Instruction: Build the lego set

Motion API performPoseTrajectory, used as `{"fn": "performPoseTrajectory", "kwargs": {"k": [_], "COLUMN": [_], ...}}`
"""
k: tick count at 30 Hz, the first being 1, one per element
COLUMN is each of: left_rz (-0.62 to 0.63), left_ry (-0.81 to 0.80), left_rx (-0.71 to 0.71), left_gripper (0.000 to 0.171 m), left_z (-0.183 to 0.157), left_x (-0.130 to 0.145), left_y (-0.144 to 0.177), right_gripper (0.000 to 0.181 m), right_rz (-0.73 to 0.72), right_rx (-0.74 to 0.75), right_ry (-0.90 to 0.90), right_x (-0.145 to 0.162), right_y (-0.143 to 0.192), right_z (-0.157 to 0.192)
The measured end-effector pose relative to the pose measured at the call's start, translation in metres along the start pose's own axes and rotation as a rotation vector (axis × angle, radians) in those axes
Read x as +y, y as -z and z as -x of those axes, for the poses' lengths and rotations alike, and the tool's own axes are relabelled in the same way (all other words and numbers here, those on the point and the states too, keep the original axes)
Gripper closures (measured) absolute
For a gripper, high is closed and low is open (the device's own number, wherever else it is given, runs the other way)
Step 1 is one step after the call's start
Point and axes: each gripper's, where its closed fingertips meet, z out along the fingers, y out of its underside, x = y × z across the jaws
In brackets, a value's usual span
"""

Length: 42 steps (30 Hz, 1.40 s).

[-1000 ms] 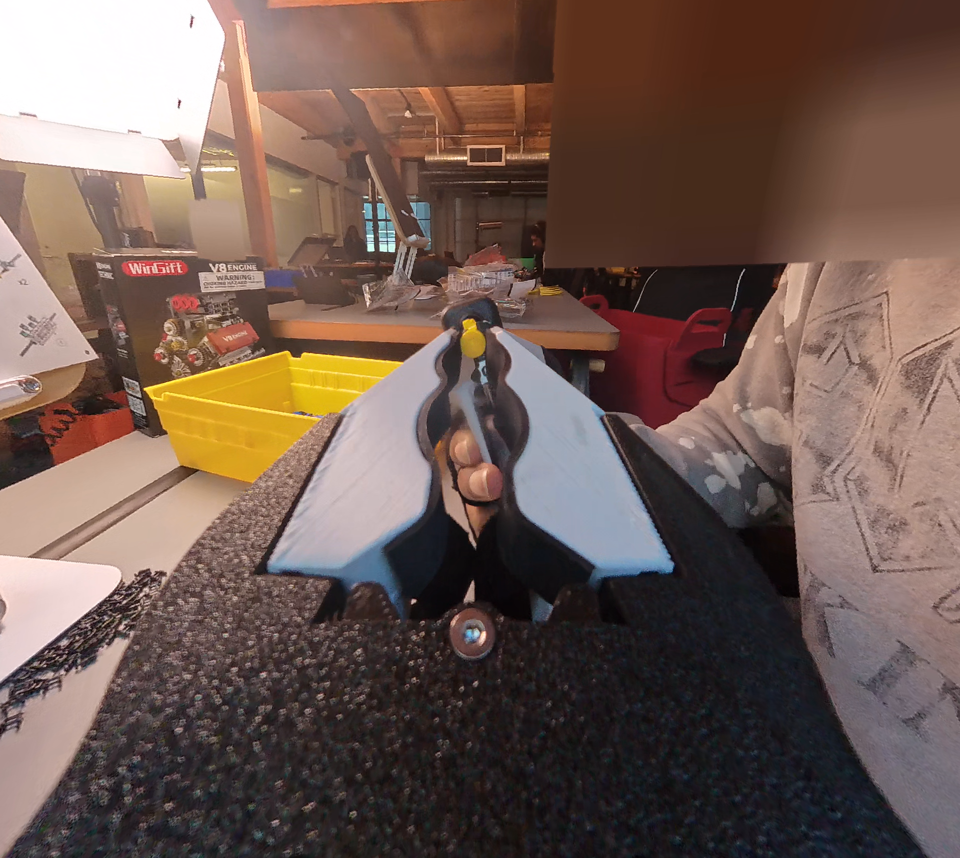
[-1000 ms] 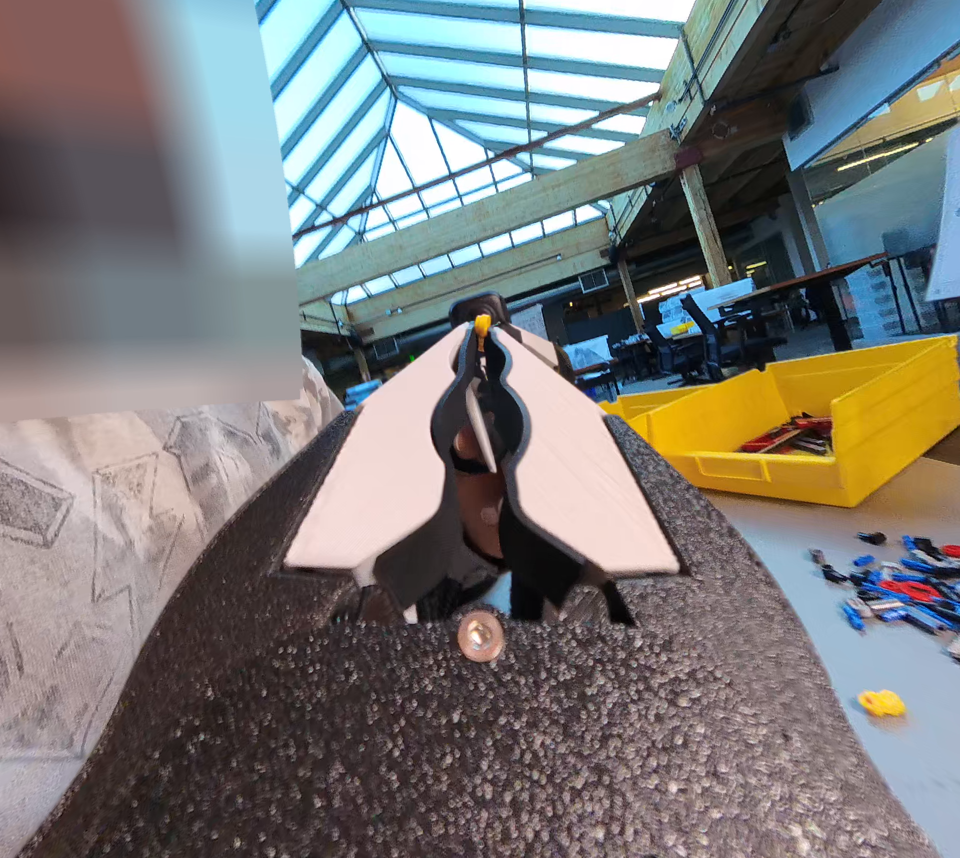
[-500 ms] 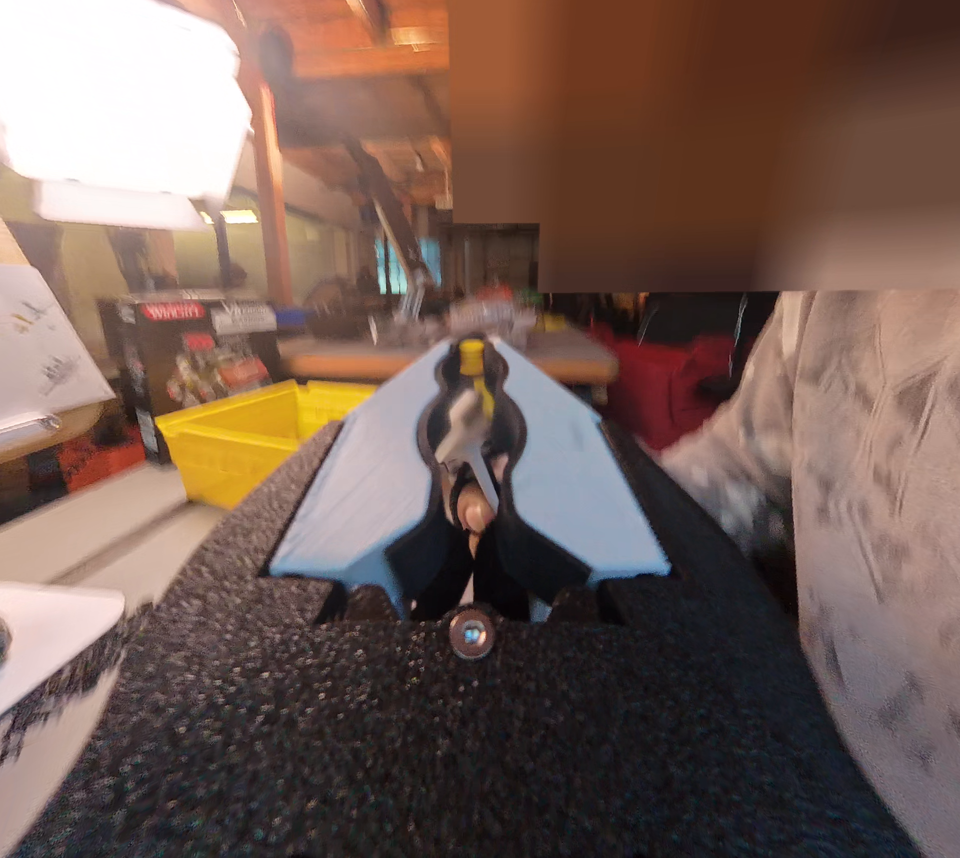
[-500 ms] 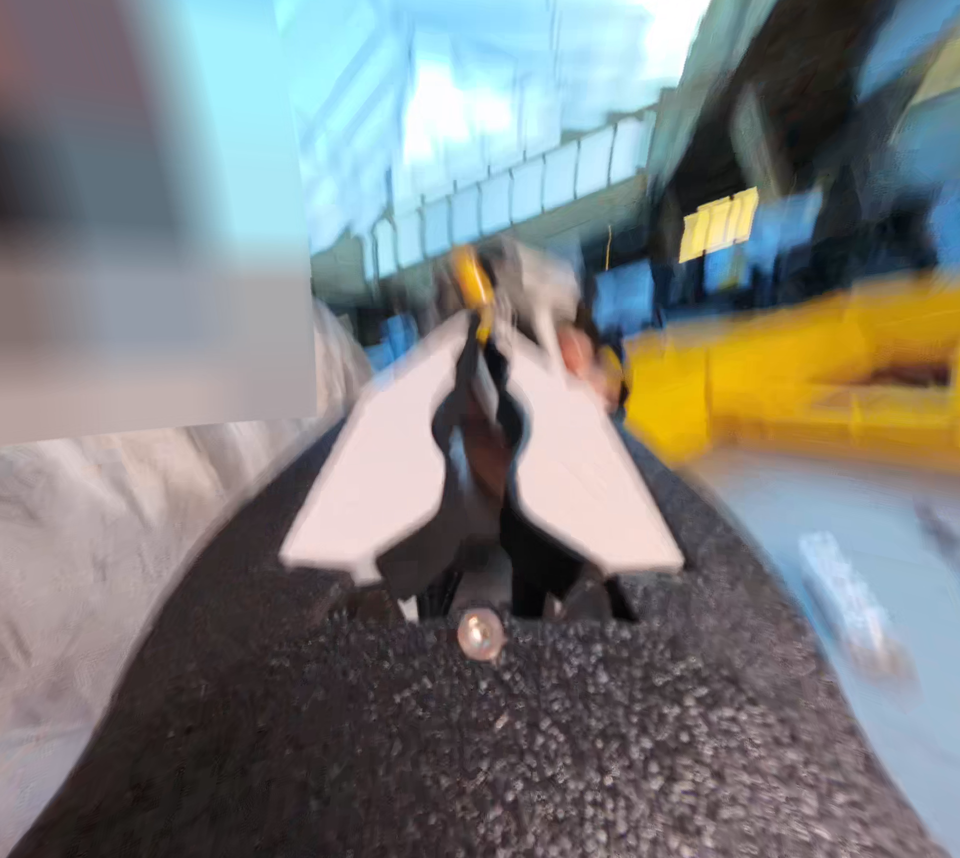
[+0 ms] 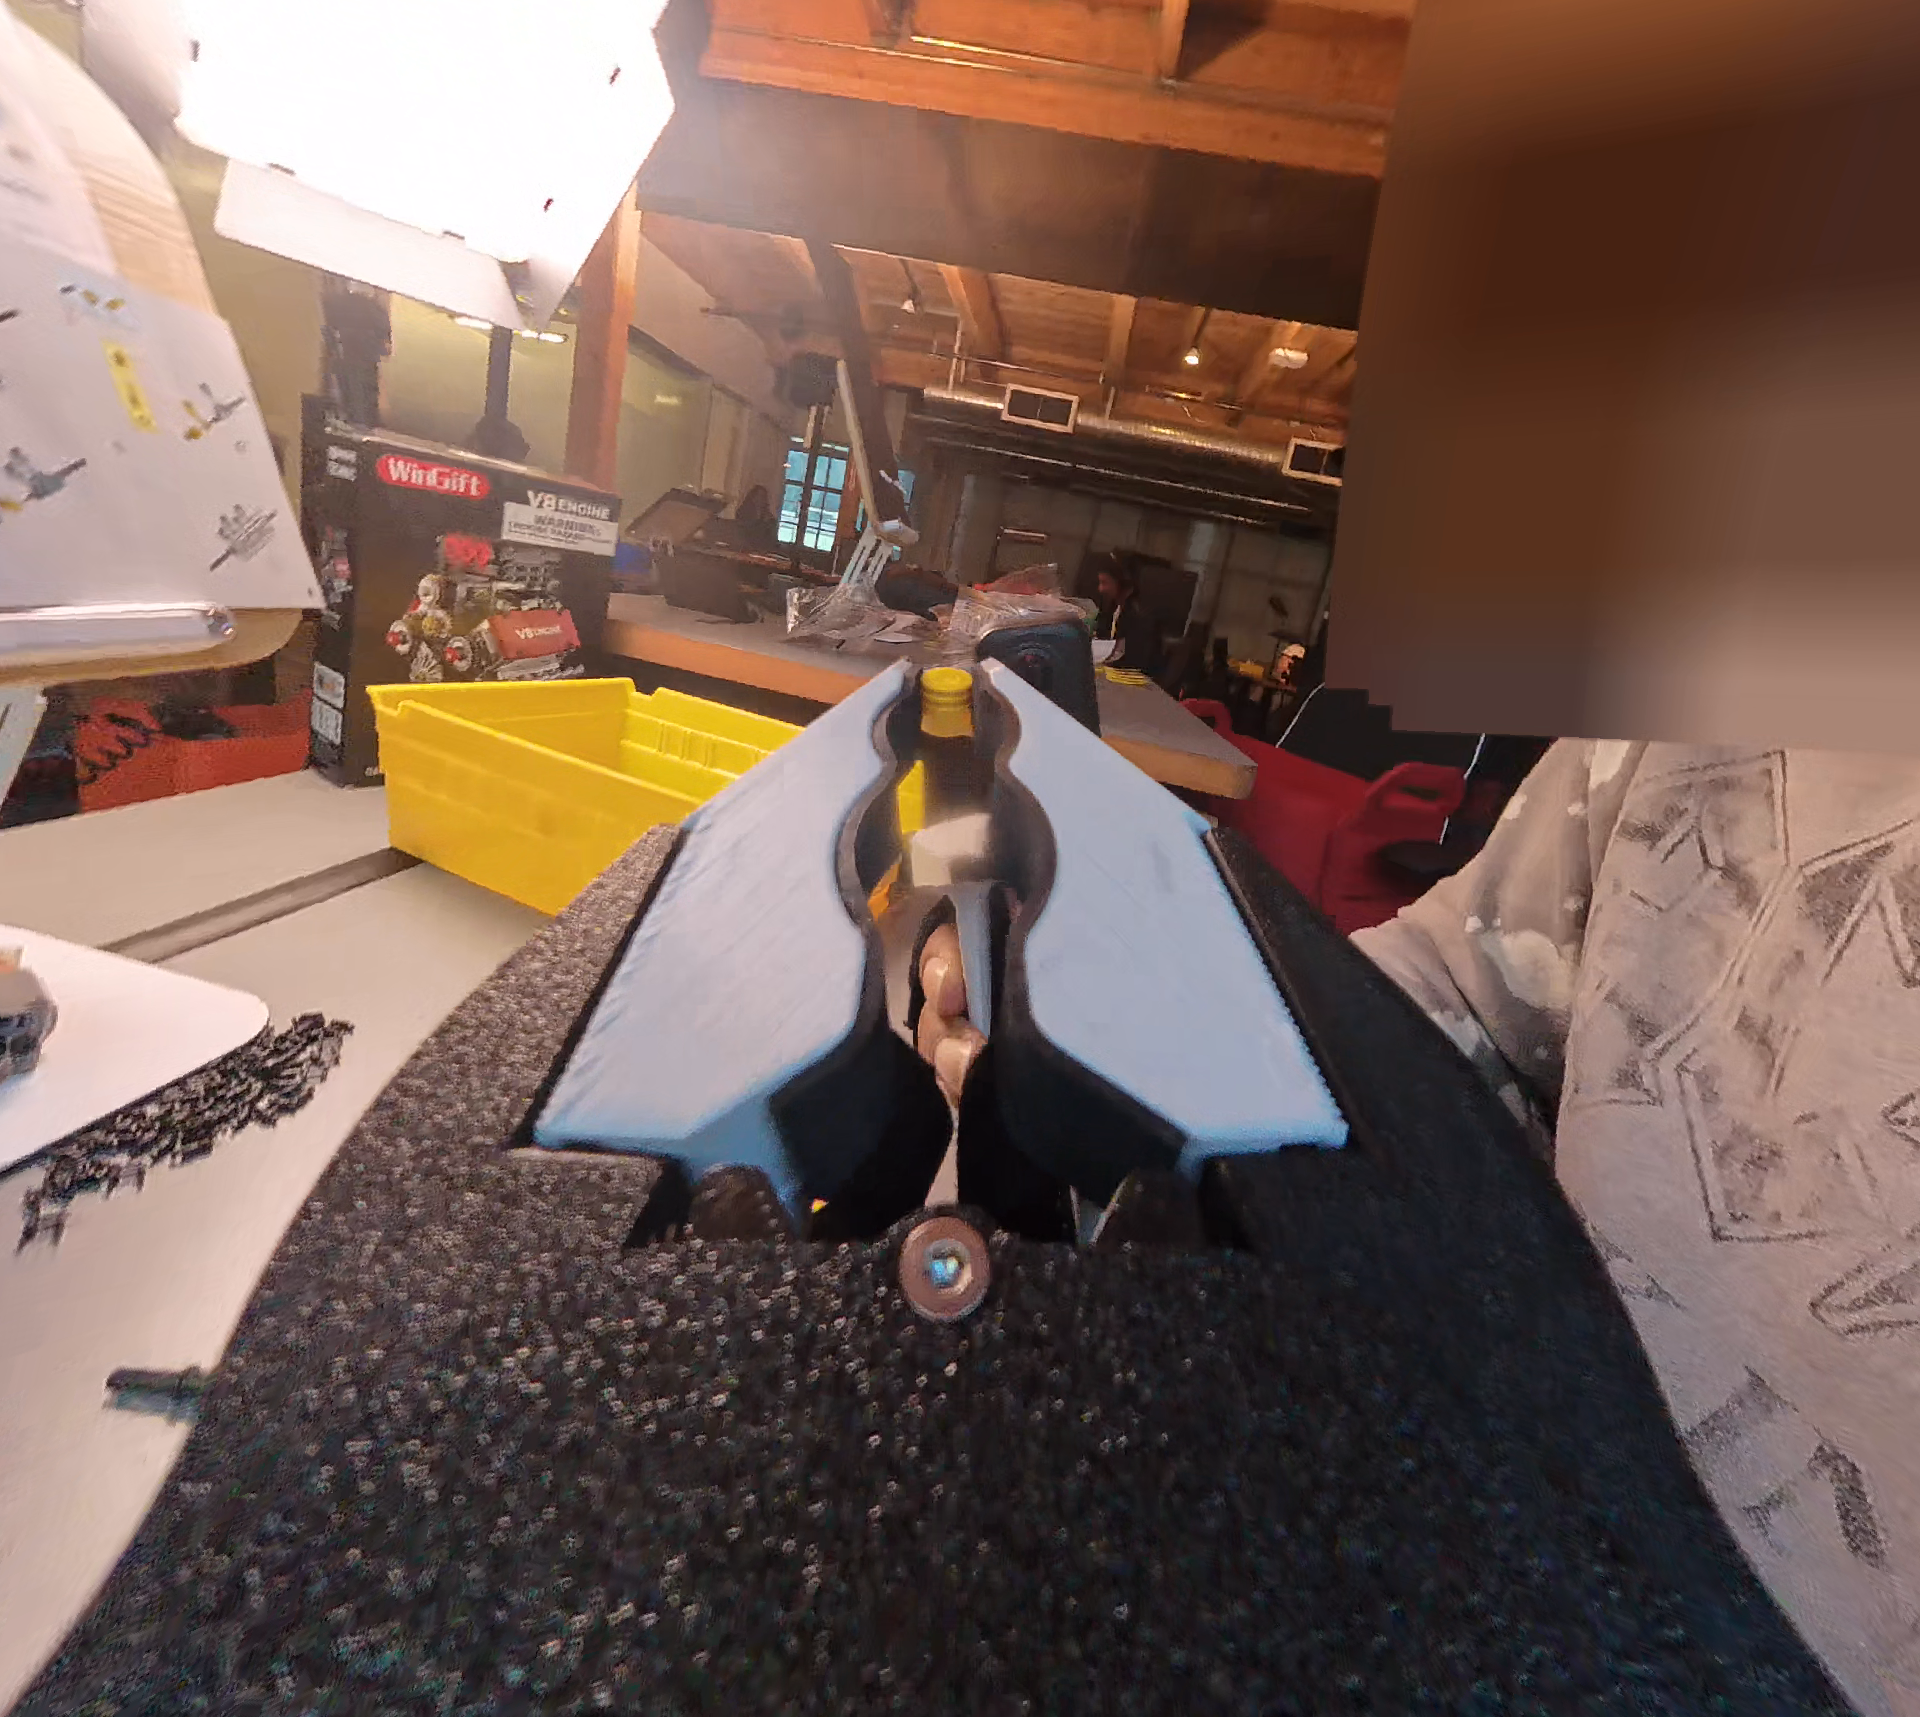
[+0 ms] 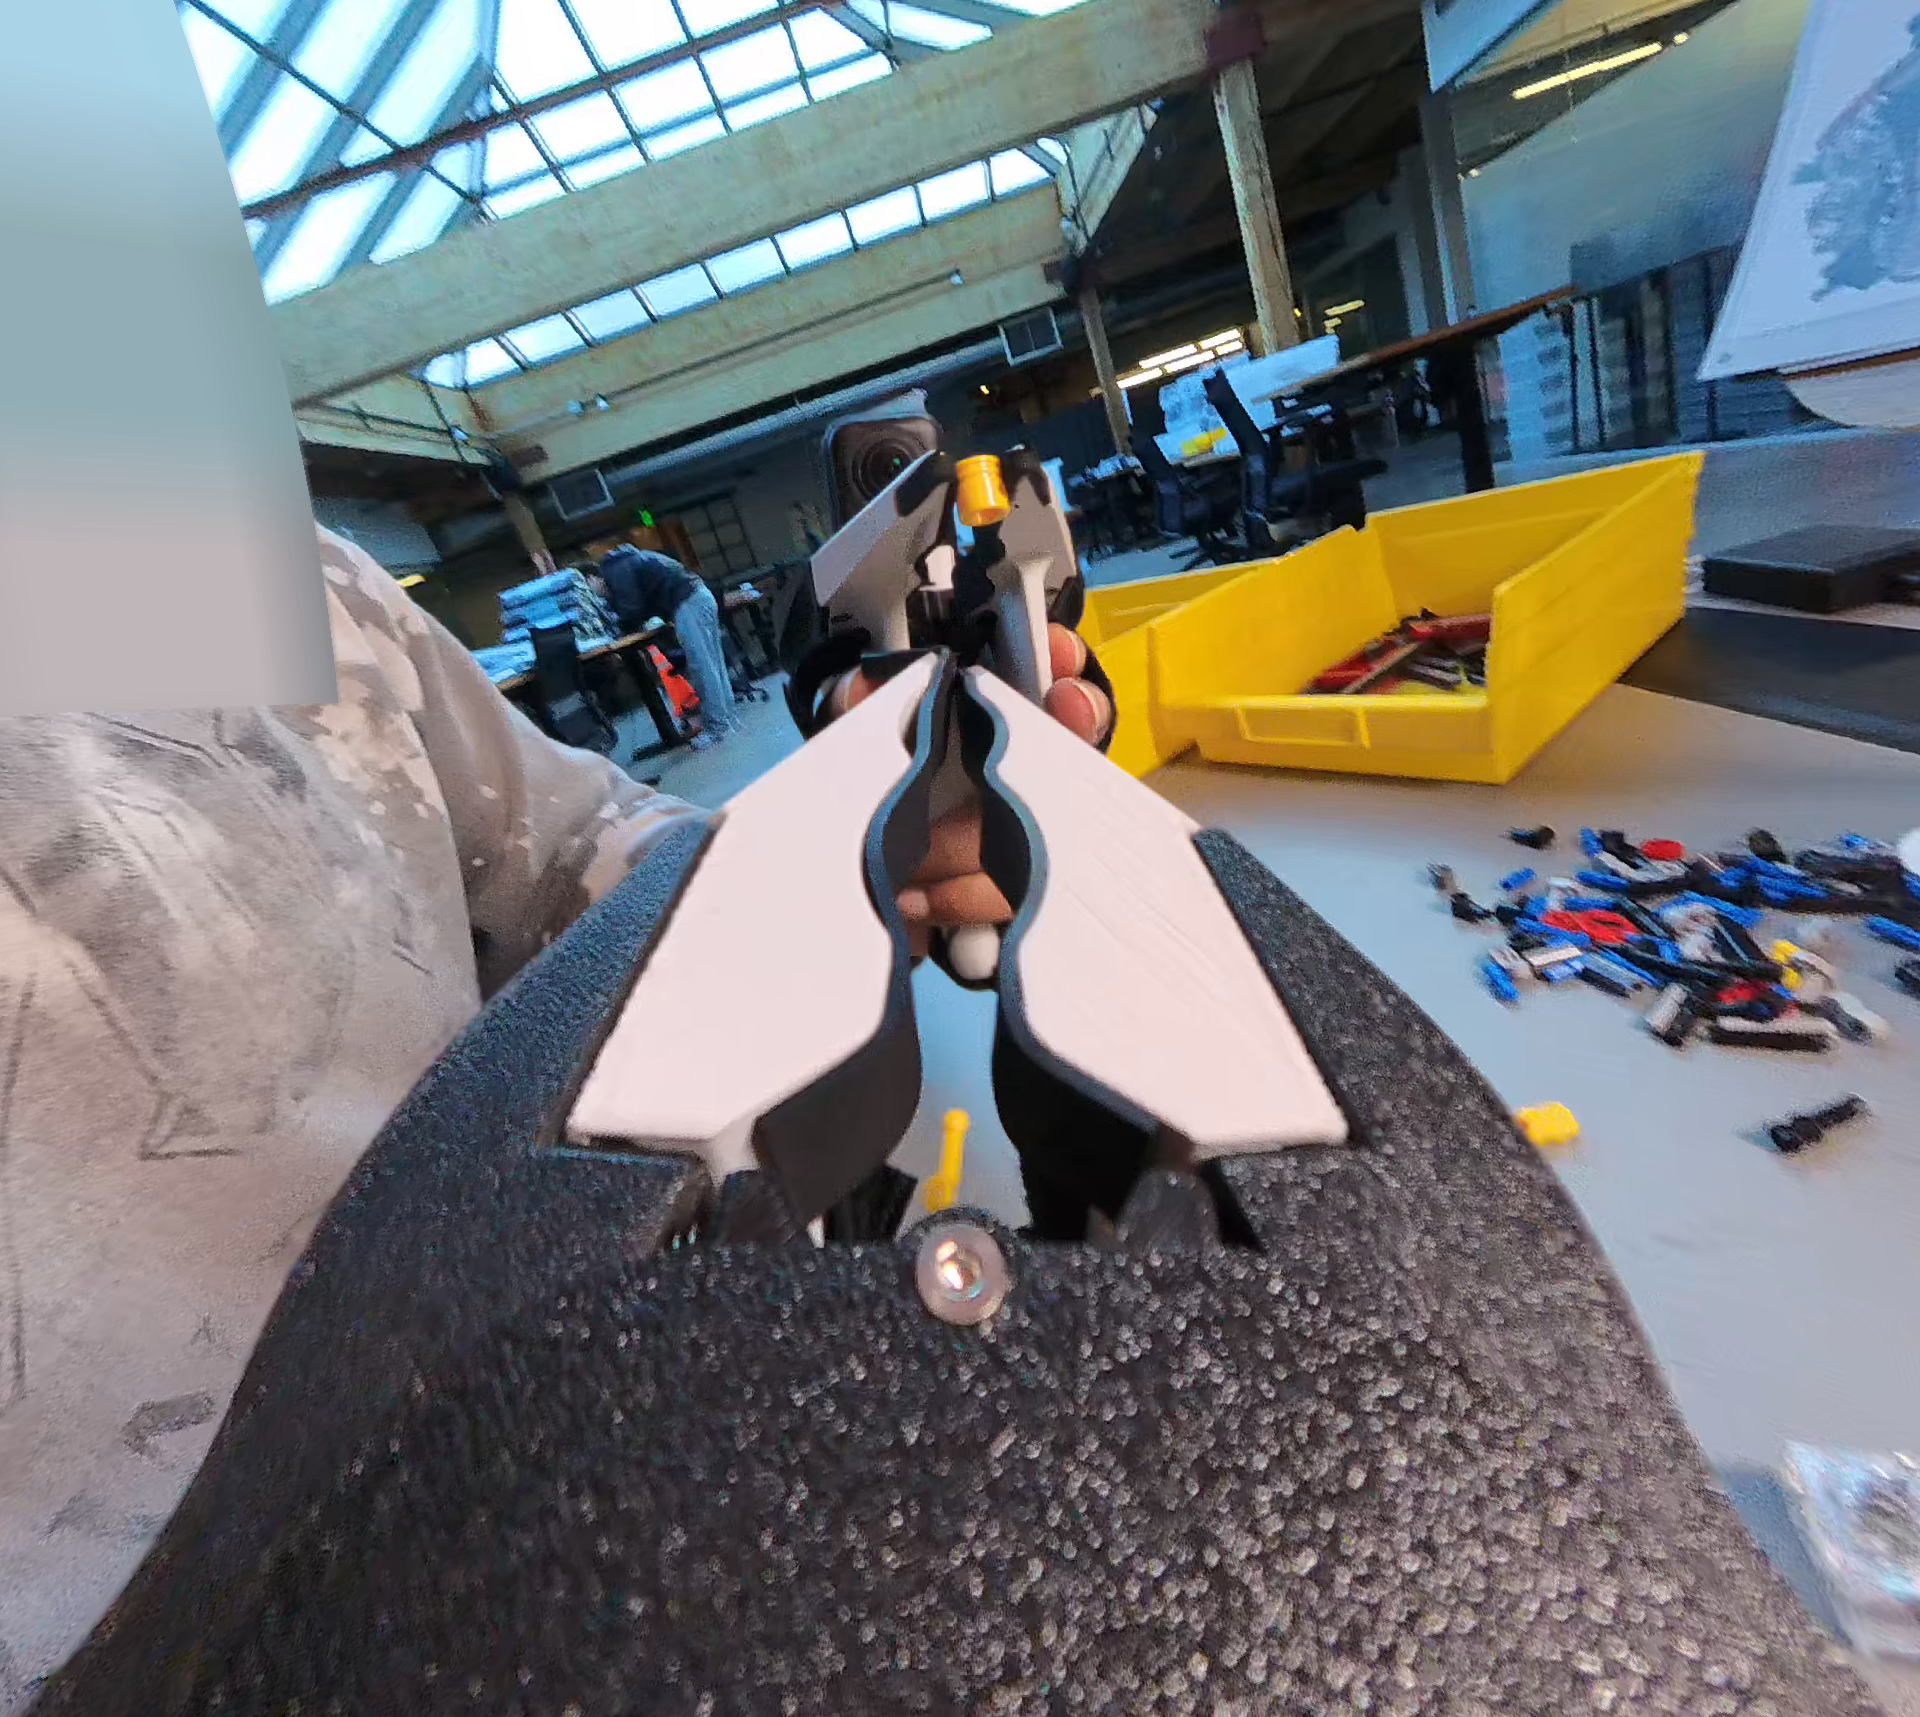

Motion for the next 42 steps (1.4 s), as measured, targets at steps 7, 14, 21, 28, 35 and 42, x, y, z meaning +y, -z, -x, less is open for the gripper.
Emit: {"fn": "performPoseTrajectory", "kwargs": {"k": [7, 14, 21, 28, 35, 42], "left_rz": [0.081, 0.268, 0.399, 0.664, 0.899, 0.617], "left_ry": [0.037, 0.027, 0.036, 0.006, -0.028, 0.044], "left_rx": [-0.073, -0.162, -0.201, -0.148, -0.197, -0.207], "left_gripper": [0.162, 0.162, 0.161, 0.161, 0.160, 0.149], "left_z": [0.024, 0.043, 0.055, 0.050, 0.059, 0.062], "left_x": [0.019, 0.052, 0.073, 0.113, 0.150, 0.107], "left_y": [0.020, 0.043, 0.061, 0.073, 0.093, 0.075], "right_gripper": [0.164, 0.143, 0.149, 0.155, 0.160, 0.159], "right_rz": [0.217, 0.250, 0.183, 0.047, 0.011, 0.084], "right_rx": [0.098, 0.082, 0.069, 0.056, 0.087, 0.214], "right_ry": [0.146, 0.176, 0.099, -0.039, -0.087, -0.003], "right_x": [0.034, 0.042, 0.037, 0.018, 0.013, 0.023], "right_y": [0.002, 0.005, 0.008, 0.017, 0.022, 0.022], "right_z": [-0.020, -0.022, -0.024, -0.032, -0.040, -0.055]}}
